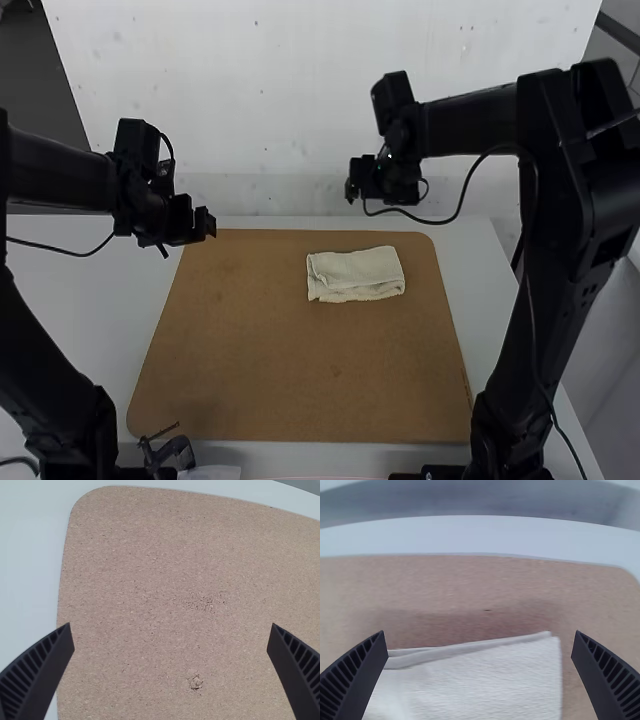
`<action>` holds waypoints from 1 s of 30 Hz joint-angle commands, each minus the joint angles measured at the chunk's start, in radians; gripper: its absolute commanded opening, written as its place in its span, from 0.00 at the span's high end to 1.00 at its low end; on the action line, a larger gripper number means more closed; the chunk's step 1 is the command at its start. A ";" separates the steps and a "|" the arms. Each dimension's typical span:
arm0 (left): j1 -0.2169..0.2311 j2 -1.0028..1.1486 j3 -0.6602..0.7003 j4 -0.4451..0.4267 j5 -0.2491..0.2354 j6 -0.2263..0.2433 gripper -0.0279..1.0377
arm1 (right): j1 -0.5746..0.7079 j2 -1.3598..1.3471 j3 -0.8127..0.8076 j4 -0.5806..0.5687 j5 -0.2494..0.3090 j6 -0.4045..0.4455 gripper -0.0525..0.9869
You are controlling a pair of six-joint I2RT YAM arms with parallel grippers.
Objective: Fold the towel.
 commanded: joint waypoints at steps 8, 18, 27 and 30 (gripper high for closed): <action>0.002 -0.119 -0.023 0.010 0.016 0.007 0.03 | -0.268 -0.338 -0.405 0.336 -0.105 -0.086 0.03; -0.015 -0.230 -0.083 0.034 0.013 0.006 0.03 | -0.246 -0.677 -0.618 0.432 -0.095 -0.083 0.03; 0.008 -0.392 -0.141 0.065 0.016 0.009 0.03 | -0.233 -1.042 -0.793 0.459 0.004 -0.086 0.03; 0.016 -0.435 -0.160 0.077 0.025 0.009 0.03 | -0.249 -1.203 -0.845 0.439 0.021 -0.097 0.03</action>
